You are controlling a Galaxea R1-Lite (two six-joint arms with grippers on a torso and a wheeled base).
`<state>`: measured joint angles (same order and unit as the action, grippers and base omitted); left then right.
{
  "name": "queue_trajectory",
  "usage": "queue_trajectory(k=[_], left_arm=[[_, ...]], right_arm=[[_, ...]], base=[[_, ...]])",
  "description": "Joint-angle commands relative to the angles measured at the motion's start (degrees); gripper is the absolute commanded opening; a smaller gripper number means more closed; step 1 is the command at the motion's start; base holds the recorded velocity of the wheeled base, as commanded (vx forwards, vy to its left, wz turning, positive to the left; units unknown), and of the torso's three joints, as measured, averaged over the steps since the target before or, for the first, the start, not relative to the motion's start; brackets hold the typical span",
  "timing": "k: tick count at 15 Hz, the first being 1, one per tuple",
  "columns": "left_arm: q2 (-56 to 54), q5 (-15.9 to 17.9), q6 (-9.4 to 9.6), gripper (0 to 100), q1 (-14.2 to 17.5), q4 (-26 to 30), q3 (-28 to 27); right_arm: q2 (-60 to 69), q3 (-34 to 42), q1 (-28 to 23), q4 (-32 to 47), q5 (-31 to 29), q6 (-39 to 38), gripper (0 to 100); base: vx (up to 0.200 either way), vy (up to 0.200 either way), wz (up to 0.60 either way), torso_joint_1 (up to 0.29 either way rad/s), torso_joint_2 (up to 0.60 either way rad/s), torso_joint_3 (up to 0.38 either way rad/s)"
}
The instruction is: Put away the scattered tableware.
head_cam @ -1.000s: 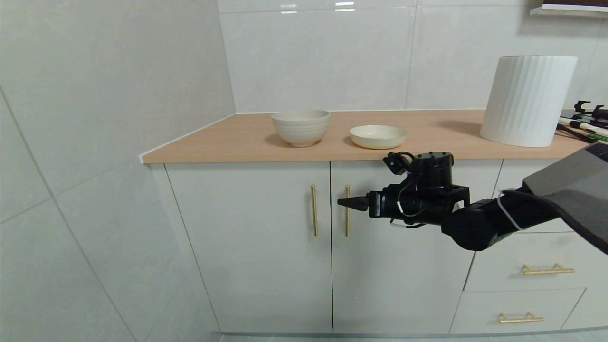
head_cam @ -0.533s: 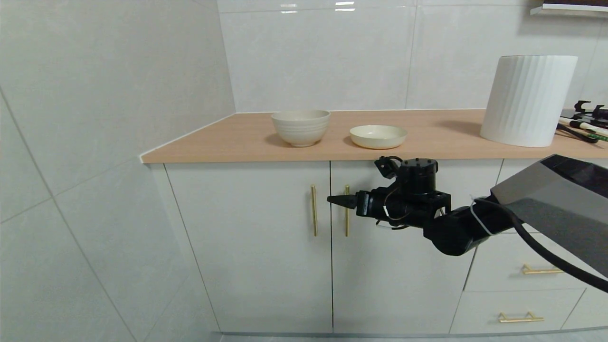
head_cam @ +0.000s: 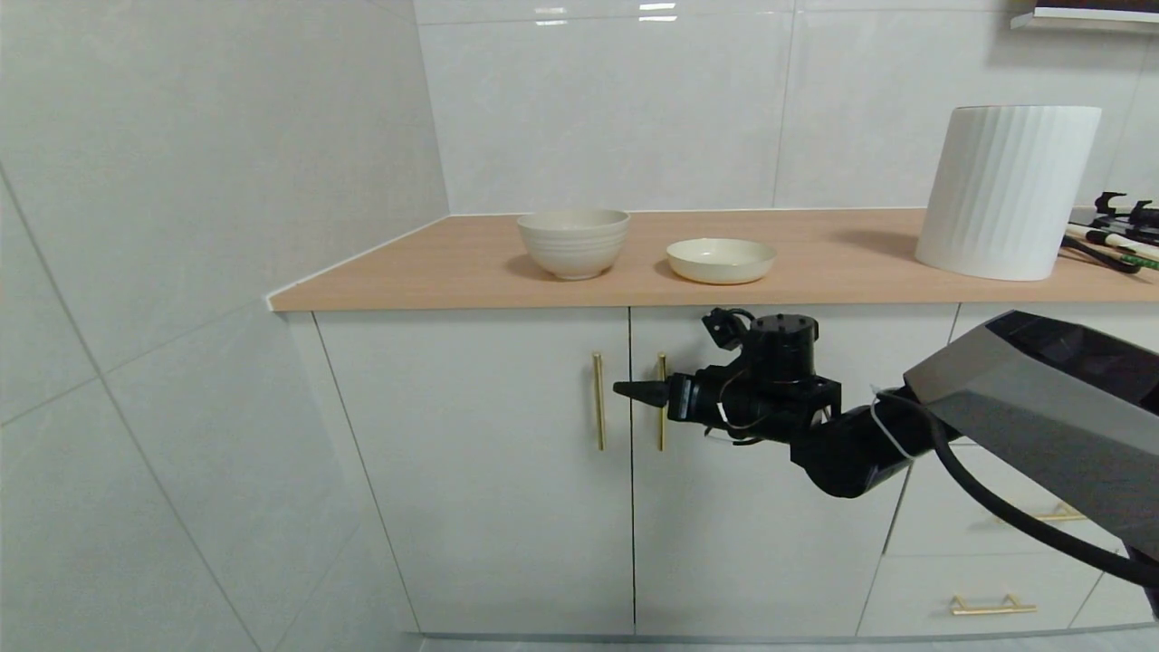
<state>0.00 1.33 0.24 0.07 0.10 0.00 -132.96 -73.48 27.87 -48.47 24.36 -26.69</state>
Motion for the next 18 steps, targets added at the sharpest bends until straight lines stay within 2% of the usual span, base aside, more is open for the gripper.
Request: queue_trajectory(k=[1, 12, 15, 18], left_arm=[[0.0, -0.01, 0.02, 100, 0.01, -0.01, 0.0], [0.0, -0.01, 0.02, 100, 0.01, -0.01, 0.0], [0.0, -0.01, 0.02, 100, 0.01, -0.01, 0.0], [0.0, -0.01, 0.02, 100, 0.01, -0.01, 0.0]], right_arm=[[-1.33, 0.01, 0.35, -1.45, -0.01, -0.03, 100], [0.86, 3.35, 2.81, -2.16, 0.25, -0.21, 100], [2.36, 5.63, 3.51, -2.16, 0.43, -0.21, 100], [7.02, 11.96, 5.44, -3.47, 0.52, -0.12, 100]], base=[[0.0, 0.0, 0.0, 0.0, 0.0, 0.0], [0.0, 0.0, 0.0, 0.0, 0.0, 0.0], [0.0, 0.0, 0.0, 0.0, 0.0, 0.0], [0.0, 0.0, 0.0, 0.0, 0.0, 0.0]])
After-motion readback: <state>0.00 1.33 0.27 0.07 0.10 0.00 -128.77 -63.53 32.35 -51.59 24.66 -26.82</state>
